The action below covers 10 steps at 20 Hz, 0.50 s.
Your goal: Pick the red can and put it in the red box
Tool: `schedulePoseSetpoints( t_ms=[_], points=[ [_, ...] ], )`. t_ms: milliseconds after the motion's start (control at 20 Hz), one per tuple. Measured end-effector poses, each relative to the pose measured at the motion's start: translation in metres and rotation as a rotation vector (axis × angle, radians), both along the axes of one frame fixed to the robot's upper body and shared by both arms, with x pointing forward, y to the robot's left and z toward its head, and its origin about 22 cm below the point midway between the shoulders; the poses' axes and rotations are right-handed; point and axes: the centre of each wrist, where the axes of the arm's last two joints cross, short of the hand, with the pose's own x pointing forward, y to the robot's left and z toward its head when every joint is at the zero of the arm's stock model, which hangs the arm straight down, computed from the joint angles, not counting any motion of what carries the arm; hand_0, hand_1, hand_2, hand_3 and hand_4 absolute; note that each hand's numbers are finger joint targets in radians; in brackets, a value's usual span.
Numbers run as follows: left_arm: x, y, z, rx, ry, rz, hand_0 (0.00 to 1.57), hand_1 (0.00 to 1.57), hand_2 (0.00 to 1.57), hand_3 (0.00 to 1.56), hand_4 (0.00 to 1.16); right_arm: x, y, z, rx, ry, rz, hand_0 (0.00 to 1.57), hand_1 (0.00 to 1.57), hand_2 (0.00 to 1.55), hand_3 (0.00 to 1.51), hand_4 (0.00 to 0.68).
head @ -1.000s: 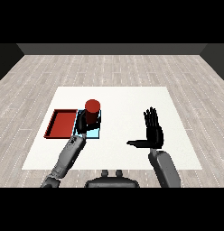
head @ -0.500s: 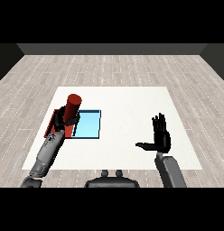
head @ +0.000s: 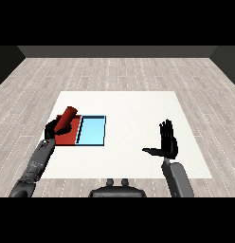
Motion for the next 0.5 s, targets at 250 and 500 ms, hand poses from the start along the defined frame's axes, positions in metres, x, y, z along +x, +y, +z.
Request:
schedulePoseSetpoints(
  t_ms=[250,500],
  points=[
    [-0.005,0.018,-0.026,0.043,0.2,0.088,0.0,0.0,0.32,0.0,0.71,0.006,-0.001,-0.01,-0.01,0.007,-0.009,0.0,0.0,0.0,0.0,0.0],
    [-0.006,0.015,-0.043,0.038,0.332,0.092,0.26,0.26,0.57,0.5,0.64,0.016,0.0,-0.014,-0.017,0.01,-0.016,0.0,0.0,0.0,0.0,0.0]
  ],
)
